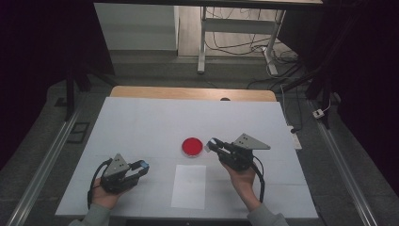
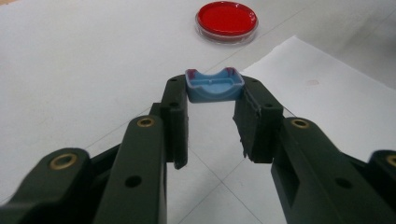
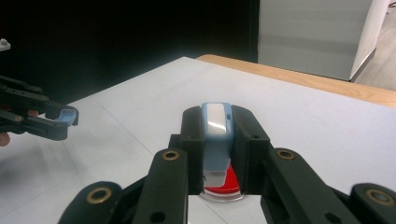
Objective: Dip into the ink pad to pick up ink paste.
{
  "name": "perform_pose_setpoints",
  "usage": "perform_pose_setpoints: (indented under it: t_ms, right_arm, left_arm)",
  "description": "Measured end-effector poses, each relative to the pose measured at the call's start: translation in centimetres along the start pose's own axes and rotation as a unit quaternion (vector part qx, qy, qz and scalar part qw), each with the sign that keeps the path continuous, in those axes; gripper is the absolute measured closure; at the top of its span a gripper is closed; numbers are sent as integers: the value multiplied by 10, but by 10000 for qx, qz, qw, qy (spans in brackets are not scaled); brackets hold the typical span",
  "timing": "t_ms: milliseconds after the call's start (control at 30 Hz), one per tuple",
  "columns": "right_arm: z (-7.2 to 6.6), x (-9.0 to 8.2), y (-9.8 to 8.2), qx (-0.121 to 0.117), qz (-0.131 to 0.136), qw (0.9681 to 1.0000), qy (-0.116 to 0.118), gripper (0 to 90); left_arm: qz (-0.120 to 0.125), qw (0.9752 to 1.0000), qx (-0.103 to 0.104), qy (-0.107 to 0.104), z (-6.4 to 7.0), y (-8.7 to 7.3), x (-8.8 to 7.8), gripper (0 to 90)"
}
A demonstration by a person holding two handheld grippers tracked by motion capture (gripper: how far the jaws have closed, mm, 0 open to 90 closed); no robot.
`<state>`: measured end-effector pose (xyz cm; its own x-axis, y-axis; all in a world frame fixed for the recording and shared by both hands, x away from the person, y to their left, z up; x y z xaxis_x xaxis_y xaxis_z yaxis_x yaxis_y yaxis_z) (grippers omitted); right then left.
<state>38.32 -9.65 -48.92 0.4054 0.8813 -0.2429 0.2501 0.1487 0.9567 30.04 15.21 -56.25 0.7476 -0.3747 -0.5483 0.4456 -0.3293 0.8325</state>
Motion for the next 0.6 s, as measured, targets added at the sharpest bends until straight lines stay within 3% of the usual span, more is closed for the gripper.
perform_pose_setpoints:
  t_ms: [600]
  right_arm:
    - [7, 14, 2, -28, -88, 10000, 25, 752]
  left_arm:
    - [-37, 10000, -14, -11, 0, -2, 1, 659]
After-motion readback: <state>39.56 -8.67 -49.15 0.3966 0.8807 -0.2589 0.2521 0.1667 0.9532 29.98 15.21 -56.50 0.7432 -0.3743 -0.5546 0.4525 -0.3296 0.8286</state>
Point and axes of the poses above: each handheld gripper's, and its own axes: x roughly forward along the jaws, y roughly out of its top, z roughly to its right, the point moved 10 cm from there along x, roughly forward along the jaws, and after that the axes turned 12 degrees about y, right-handed, at the moved point
